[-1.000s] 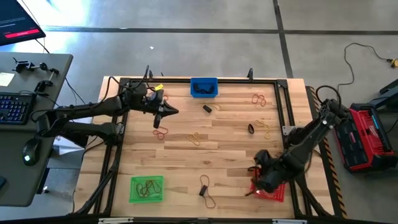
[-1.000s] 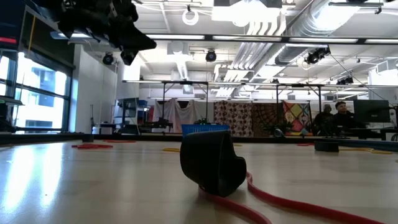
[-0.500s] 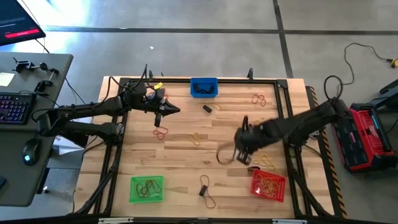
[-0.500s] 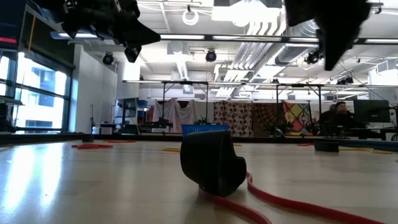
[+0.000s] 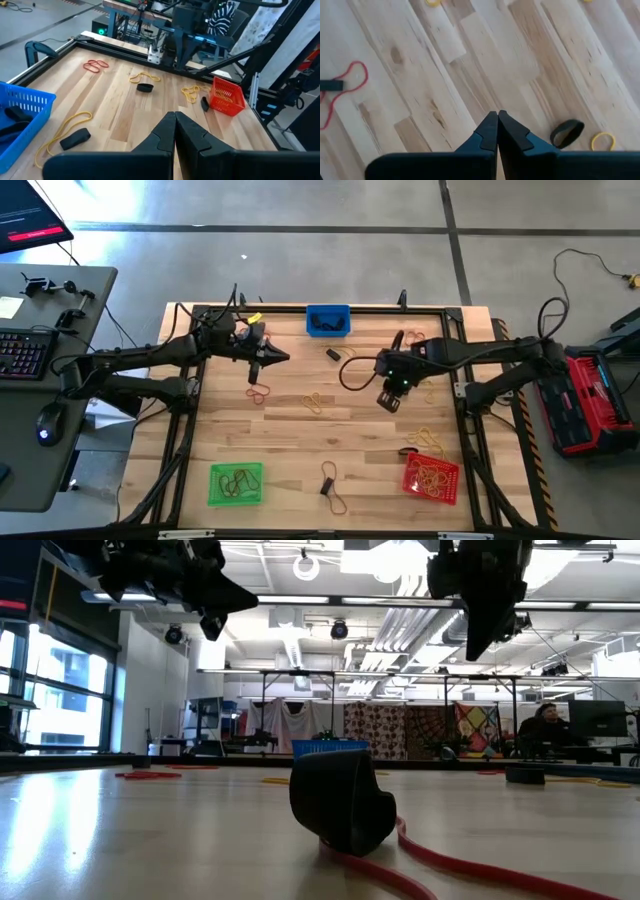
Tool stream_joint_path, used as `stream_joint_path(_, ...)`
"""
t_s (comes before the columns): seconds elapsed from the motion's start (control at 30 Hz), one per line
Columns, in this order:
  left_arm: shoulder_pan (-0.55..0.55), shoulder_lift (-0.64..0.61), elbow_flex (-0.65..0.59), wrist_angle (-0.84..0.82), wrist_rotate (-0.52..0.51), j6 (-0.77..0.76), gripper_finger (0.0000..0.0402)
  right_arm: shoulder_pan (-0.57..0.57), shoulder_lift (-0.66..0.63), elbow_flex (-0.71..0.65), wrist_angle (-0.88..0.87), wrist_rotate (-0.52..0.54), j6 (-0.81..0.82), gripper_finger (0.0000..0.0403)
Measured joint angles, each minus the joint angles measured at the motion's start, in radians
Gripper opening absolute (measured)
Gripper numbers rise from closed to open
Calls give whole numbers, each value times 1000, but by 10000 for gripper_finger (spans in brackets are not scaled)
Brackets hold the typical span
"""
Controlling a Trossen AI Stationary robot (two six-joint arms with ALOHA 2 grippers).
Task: Sort rubber bands into baskets
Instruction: Put the red rubber band into the green basket
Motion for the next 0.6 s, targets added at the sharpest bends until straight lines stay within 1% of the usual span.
stream_joint_path(0.23, -50, -1, 0, -7, 8, 27, 0, 49, 0, 0, 61, -9, 97, 0)
stream_joint_path(0.43, -144, -1, 0, -11, 7, 23, 0, 118, 0, 0, 62, 67, 125, 0)
stream_joint_path(0.5, -180, -1, 0, -19, -12, 8, 0, 132, 0, -3, 65, 80, 107, 0)
stream_joint_path(0.6, -237, -1, 0, -36, -117, -30, 0, 141, -13, -63, 121, 68, 65, 0)
